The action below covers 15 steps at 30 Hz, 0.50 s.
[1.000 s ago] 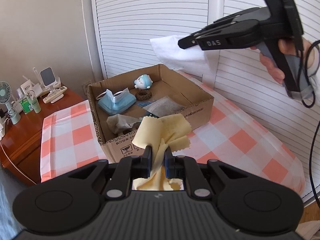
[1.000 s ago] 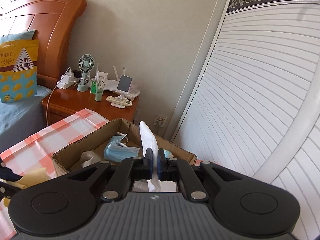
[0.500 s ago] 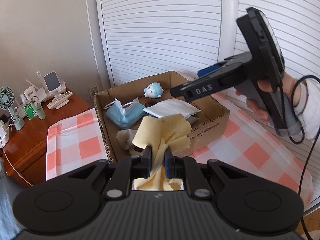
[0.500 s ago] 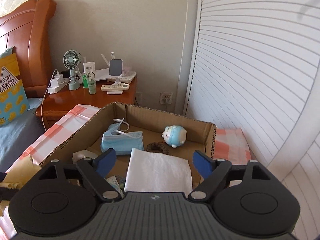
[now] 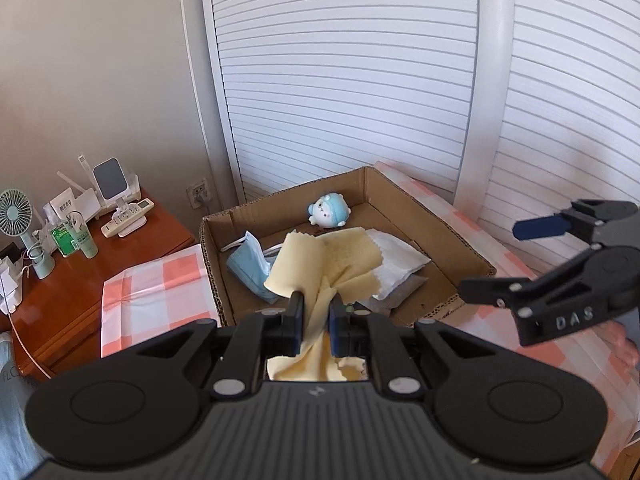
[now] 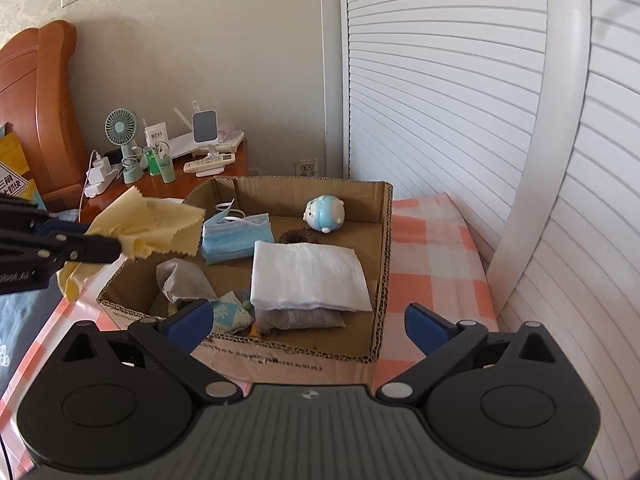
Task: Organize soft objects
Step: 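Lower the paper towel into the box and open the right tool while the left tool carries the cloth over, then drop the yellow cloth into the box and open the left tool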
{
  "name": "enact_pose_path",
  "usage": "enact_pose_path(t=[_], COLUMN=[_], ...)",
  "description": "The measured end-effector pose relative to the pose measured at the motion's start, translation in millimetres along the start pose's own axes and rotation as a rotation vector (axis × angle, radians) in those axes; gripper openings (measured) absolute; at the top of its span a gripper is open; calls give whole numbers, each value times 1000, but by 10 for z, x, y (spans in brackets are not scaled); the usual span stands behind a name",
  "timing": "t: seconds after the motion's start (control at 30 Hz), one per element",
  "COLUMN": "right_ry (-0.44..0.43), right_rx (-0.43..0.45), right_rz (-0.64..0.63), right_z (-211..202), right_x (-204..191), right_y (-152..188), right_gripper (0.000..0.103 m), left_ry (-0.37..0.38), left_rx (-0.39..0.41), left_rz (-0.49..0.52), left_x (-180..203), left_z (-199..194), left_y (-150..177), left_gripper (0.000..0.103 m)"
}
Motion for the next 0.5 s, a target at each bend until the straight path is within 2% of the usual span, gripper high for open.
enact_pose_path(t=[0.13, 0.2, 0.23, 0.3, 0.33, 0.37, 0.43, 0.5], right_ry=[0, -8, -7, -6, -1, 6, 11, 16], right_rx=[-16, -22, -23, -25, -29, -32, -36, -36], right_rz=[27, 41, 47, 50, 51, 56, 62, 68], right_z=[-101, -156, -178, -209, -222, -234, -263, -301], right_x=[8, 12, 13, 9, 12, 14, 18, 16], right_y=[118, 165, 181, 199, 207, 211, 221, 232], right_gripper=[103, 103, 103, 103, 103, 103, 103, 103], left_ry=[-21, -43, -54, -68, -77, -90, -109, -109], left_rx=[-1, 5, 12, 13, 23, 46, 89, 99], left_rz=[-5, -8, -9, -6, -4, 1, 14, 23], left_x=[-78, -121, -139, -154, -152, -146, -115, -70], left_z=[133, 204, 236, 301, 314, 304, 257, 209], left_y=[-117, -173, -197, -227, -231, -230, -211, -180], left_gripper=[11, 14, 18, 43, 71, 92, 99, 99])
Point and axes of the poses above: each gripper's, at about its wrist camera, not at the fingertips, and z roughly the way its jaws point, x to its right, y to its underside, the point moved 6 cm from there along z, roughly the way its jaws point, and after that the axes turned 11 degrees about y, right-handed, at the moved point
